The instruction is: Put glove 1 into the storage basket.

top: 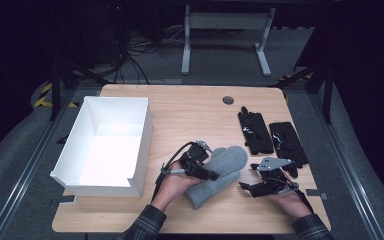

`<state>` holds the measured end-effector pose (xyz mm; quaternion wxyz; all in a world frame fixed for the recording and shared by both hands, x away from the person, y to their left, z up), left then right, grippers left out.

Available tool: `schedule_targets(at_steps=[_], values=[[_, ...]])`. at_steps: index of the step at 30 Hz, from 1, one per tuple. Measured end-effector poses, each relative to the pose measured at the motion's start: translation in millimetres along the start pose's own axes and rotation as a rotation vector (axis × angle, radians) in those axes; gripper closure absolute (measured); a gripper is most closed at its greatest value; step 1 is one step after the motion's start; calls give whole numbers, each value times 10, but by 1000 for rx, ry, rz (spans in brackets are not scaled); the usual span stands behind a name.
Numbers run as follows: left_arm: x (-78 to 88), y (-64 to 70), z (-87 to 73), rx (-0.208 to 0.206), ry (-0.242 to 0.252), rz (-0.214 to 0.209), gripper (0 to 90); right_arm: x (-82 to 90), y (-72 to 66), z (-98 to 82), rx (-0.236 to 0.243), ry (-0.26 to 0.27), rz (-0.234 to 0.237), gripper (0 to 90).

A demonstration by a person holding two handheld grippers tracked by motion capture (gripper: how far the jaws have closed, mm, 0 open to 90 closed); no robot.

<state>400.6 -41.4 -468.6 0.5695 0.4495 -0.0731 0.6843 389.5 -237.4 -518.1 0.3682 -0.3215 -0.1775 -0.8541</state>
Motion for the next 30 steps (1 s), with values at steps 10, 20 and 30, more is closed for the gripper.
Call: schedule_targets(at_steps=[10,20,30], values=[[246,-13,55,19,46,42,682,-2,-3,0,1,0,2,159],[583,27,163,36,101,88,682,-3,-2,-1,2,-2,-1,149],[1003,47,232,59,141,152,683,-15,11,-8,-11,-19,-16,76]])
Point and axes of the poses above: each handheld gripper's, and its own axes: x roughly backward along the jaws, z roughly out of its top, y roughly to its right, the point moved 7 cm from there along -x, roughly forward along the jaws, and after that the axes turned 3 degrees about -z, right-handed, at the moved point
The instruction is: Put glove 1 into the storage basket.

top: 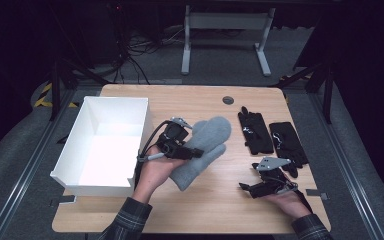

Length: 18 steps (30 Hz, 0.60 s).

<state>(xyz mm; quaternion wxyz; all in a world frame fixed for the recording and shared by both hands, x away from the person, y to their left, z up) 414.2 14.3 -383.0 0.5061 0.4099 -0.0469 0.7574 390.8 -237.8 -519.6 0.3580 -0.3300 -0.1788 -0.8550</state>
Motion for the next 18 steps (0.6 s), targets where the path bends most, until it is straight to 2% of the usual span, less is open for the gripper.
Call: schedule_targets(at_steps=[4,5,6,7,11,12,18], values=[[176,-29,32,11,20,31,683,-11,-4,-11,-4,-17,1,12],[176,-29,32,11,20,31,683,-11,-6,-12,-4,-18,1,4],[279,-48,46,18,31,43,683,-14,-5,-12,-3,-20,0,0],[279,-48,46,18,31,43,683,-14,-5,-12,-3,-20,0,0],[455,-76,70,16,56,59,683,-15,-5,-13,-4,-21,0,1],[538,-99,75,19,64,74,683,-15,-5,-13,-4,-21,0,1],[744,-169,75,36,86,101,683,-14,-5,-14,-4,-21,0,1]])
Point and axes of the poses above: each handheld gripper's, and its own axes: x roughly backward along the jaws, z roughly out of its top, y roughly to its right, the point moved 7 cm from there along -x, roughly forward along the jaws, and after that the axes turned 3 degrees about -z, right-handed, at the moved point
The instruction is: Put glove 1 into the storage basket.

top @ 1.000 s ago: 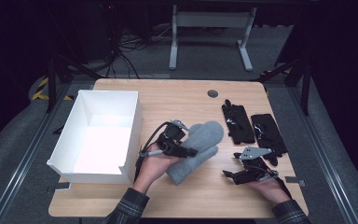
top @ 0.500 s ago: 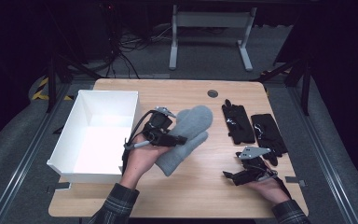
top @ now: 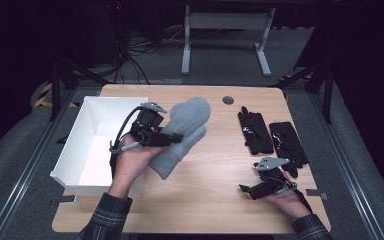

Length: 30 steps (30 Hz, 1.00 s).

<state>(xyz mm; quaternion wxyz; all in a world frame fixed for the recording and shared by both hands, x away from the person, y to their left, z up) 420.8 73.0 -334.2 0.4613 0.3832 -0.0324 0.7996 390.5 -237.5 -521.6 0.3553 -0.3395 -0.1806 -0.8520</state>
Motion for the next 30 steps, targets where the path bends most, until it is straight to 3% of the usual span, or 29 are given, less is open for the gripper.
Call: schedule_targets(at_steps=[11,21,30], values=[[514,-316,-25,70,80,83,685,0,0,0,0,0,0,1],[836,-545,-128,126,125,146,687,1,0,0,0,0,-1,1],[1052,-851,-436,227,140,204,687,1,-1,-1,-1,0,-1,1]])
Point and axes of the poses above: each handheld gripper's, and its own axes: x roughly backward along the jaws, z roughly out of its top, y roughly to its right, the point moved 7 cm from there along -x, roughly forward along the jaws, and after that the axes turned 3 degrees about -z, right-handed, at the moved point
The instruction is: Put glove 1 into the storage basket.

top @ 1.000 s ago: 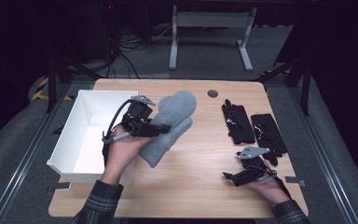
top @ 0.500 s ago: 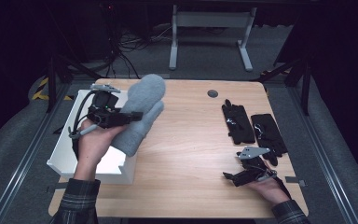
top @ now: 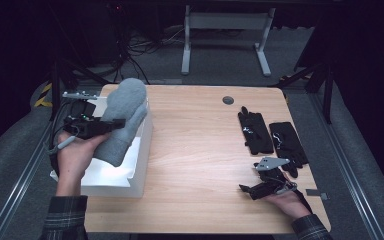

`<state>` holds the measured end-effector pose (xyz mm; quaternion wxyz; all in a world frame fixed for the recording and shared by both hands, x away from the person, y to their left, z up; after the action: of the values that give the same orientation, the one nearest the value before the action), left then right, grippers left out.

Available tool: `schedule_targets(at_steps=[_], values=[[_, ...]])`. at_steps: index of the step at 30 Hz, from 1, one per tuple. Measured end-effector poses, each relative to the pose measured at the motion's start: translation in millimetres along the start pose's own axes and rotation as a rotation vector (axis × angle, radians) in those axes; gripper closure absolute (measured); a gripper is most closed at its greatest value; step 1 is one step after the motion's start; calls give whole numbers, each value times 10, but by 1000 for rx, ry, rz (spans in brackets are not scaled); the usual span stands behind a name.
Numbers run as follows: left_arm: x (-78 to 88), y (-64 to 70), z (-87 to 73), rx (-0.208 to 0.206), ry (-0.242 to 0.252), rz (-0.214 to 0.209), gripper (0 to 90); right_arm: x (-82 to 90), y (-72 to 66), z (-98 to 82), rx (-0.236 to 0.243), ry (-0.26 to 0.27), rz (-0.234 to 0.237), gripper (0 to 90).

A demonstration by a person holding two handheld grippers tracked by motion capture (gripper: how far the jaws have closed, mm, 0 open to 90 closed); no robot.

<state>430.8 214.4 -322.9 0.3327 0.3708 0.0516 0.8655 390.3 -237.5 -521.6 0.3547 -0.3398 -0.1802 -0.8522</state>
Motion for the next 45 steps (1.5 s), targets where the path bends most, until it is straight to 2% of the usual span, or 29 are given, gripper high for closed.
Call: schedule_targets(at_steps=[1,6,7,12,16,28,34,37,39,41,45], values=[[10,-67,-49,18,2,10,687,0,0,0,0,0,0,1],[-3,-190,-155,57,-7,33,687,0,0,0,-1,0,0,1],[-47,-251,-225,79,-13,39,687,0,0,0,0,0,0,1],[-180,-363,-361,106,-49,68,687,0,0,0,-1,0,0,2],[-355,-542,-533,161,-89,98,687,0,0,0,0,0,0,1],[-706,-848,-809,252,-177,133,678,0,0,0,0,0,0,2],[-800,-916,-900,234,-239,162,583,0,1,0,0,0,0,1],[-824,-939,-923,227,-257,179,498,0,0,0,0,0,0,2],[-824,-952,-922,222,-255,187,418,0,0,0,0,0,0,1],[-815,-962,-913,210,-247,200,388,0,0,0,0,0,0,1],[-758,-961,-857,201,-211,241,258,0,1,0,1,0,0,1]])
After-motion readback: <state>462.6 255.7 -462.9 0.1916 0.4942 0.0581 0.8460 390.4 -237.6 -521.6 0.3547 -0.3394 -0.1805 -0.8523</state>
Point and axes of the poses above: each handheld gripper's, and its own axes: x roughly backward along the jaws, z roughly out of its top, y roughly to its right, the point moved 7 cm from there along -x, roughly forward along the jaws, and after that the axes turned 3 degrees about -z, right-handed, at the moved point
